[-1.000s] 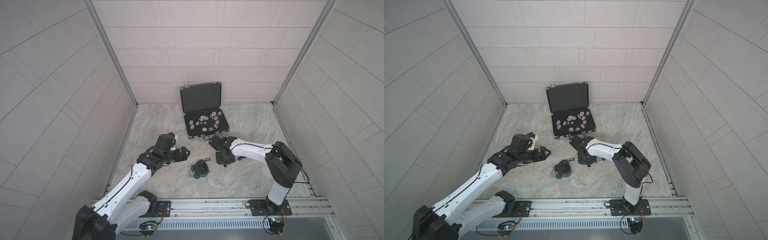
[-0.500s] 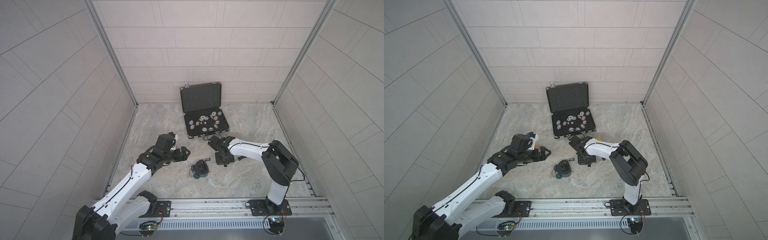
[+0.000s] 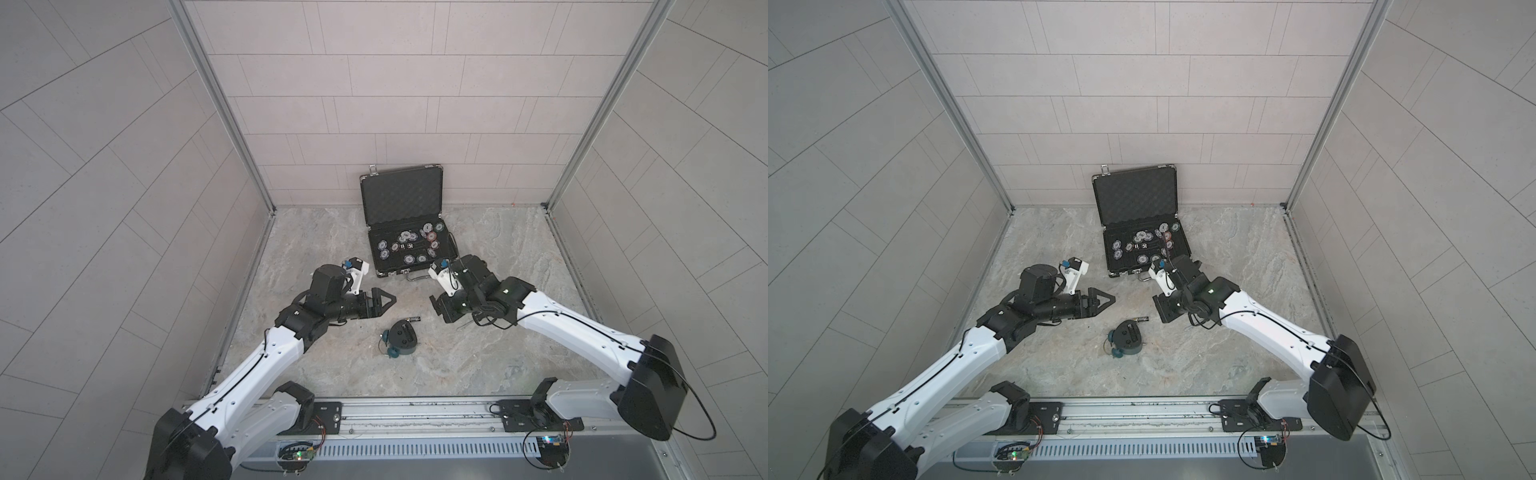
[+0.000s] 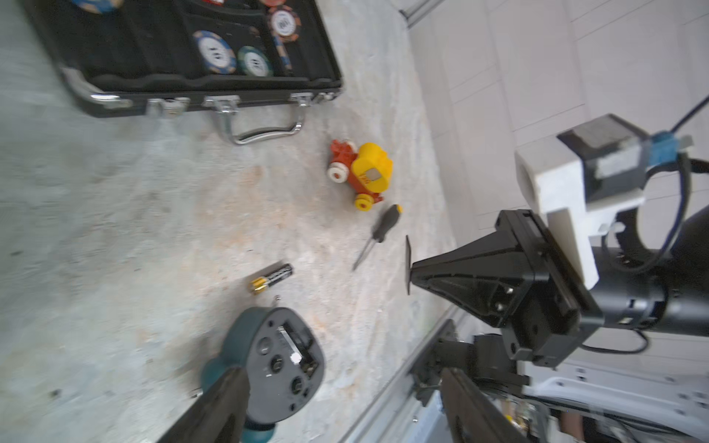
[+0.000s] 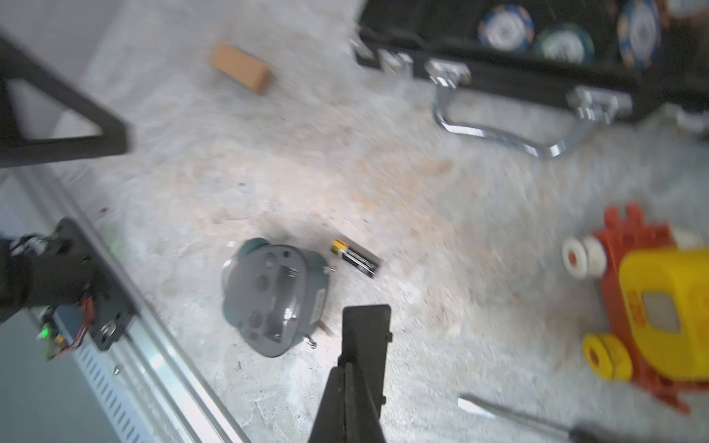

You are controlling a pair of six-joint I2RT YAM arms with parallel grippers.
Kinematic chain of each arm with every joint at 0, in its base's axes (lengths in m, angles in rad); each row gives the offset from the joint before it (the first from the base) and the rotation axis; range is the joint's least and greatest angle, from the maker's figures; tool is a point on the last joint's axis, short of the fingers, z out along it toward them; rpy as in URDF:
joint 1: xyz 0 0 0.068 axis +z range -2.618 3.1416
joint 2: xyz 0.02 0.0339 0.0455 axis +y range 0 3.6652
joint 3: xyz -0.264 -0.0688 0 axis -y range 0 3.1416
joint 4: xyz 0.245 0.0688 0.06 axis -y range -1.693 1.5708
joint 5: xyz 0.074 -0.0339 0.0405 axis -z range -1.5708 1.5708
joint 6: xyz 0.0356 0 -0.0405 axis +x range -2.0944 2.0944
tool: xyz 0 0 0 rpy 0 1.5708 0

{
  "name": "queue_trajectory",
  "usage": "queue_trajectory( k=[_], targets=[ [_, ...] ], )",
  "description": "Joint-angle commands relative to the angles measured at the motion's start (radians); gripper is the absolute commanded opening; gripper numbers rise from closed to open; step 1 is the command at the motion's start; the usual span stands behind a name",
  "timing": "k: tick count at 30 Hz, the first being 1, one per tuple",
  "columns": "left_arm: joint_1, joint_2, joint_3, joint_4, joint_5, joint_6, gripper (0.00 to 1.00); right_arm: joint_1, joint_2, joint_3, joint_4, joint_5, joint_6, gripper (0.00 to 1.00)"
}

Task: Remove the battery from the alarm
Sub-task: Pick up the cover from the center of the board.

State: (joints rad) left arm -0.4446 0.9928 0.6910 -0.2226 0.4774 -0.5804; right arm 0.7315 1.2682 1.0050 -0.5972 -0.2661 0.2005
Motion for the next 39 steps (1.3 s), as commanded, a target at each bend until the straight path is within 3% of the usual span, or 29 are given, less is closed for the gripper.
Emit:
queue_trajectory(
  k=[1, 4, 9, 17, 21, 37, 39],
  targets=[
    [0.004, 0.046, 0.02, 0.181, 0.207, -0.12, 0.78, 0.0, -0.024, -0.029, 0.063, -0.122, -0.268, 0.0],
    [0.0, 0.116, 0.064, 0.195, 0.253, -0.203, 0.75, 0.002, -0.059, -0.052, 0.1, -0.113, -0.324, 0.0],
    [-0.014, 0.249, 0.107, 0.19, 0.31, -0.287, 0.6, 0.012, -0.066, -0.049, 0.108, -0.042, -0.347, 0.0],
    [-0.081, 0.369, 0.169, 0.168, 0.297, -0.293, 0.46, 0.027, -0.063, -0.042, 0.106, -0.03, -0.356, 0.0],
    [-0.096, 0.397, 0.183, 0.166, 0.283, -0.296, 0.4, 0.035, -0.059, -0.042, 0.111, -0.033, -0.355, 0.0],
    [-0.112, 0.421, 0.22, 0.057, 0.28, -0.26, 0.0, 0.056, -0.032, -0.017, 0.099, -0.029, -0.347, 0.0],
    [-0.111, 0.416, 0.224, 0.028, 0.273, -0.252, 0.0, 0.056, -0.034, -0.012, 0.097, -0.014, -0.326, 0.06]
  ],
)
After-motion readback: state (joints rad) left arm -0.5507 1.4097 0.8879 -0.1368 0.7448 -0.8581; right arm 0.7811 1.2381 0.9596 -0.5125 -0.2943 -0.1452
